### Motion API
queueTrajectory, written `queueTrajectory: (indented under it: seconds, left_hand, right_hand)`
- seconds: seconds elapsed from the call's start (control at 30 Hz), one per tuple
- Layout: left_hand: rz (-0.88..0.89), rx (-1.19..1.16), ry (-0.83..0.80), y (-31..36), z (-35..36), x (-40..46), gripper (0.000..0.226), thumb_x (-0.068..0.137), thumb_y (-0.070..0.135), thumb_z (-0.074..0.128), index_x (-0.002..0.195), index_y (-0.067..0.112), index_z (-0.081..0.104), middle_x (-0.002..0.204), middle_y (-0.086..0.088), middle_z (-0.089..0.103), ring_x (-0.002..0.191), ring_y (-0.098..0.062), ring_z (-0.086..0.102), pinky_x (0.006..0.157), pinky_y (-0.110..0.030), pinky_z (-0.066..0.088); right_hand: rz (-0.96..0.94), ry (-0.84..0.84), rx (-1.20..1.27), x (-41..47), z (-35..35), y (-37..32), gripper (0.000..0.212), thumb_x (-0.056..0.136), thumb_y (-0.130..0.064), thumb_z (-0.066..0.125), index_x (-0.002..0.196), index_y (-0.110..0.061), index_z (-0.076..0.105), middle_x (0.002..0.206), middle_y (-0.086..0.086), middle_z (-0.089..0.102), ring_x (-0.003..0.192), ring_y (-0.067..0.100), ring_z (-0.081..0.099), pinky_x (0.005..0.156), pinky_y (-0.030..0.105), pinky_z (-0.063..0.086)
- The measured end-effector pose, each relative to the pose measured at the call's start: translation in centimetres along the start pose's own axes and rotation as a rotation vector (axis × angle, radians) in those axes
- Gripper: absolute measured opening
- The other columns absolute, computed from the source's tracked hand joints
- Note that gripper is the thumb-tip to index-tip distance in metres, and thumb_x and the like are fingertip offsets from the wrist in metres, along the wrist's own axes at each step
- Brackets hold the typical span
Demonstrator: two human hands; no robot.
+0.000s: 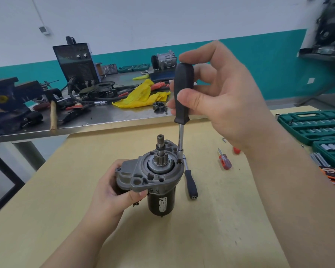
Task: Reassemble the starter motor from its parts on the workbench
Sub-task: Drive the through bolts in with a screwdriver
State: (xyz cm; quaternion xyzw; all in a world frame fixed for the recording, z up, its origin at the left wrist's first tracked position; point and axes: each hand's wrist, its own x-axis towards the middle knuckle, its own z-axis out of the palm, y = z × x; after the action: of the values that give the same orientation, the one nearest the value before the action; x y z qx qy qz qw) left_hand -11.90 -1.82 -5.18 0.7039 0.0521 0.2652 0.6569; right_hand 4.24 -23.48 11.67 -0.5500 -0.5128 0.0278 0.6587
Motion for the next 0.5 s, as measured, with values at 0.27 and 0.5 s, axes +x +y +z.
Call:
queueTrajectory:
  seconds: [0.27,0.5]
  left_hand:
    - [0.004,-0.002,0.003,0.2,0.1,-0.1,0.072,0.063,0.051,0.102,0.119,0.02,0.07,0.103,-0.015,0.074,0.082,-0.024,0.065,0.061,-0.032,0.054]
    - [-0.002,-0.006,0.0,0.1,0.2,0.0,0.072,0.064,0.049,0.102,0.12,0.018,0.07,0.103,-0.014,0.074,0.081,-0.021,0.066,0.06,-0.03,0.053]
  right_hand:
    - [-0.115,0.299,-0.47,-0.1,1.4,0.6,0.039,0.088,-0.03,0.084,0.116,-0.023,0.058,0.084,-0.006,0.067,0.073,0.014,0.068,0.071,0.03,0.06]
    - [-0.014,-0.034,-0.037,-0.1,0.2,-0.1,0.035,0.101,0.007,0.062,0.122,-0.019,0.052,0.117,0.018,0.069,0.094,0.032,0.078,0.085,0.047,0.066]
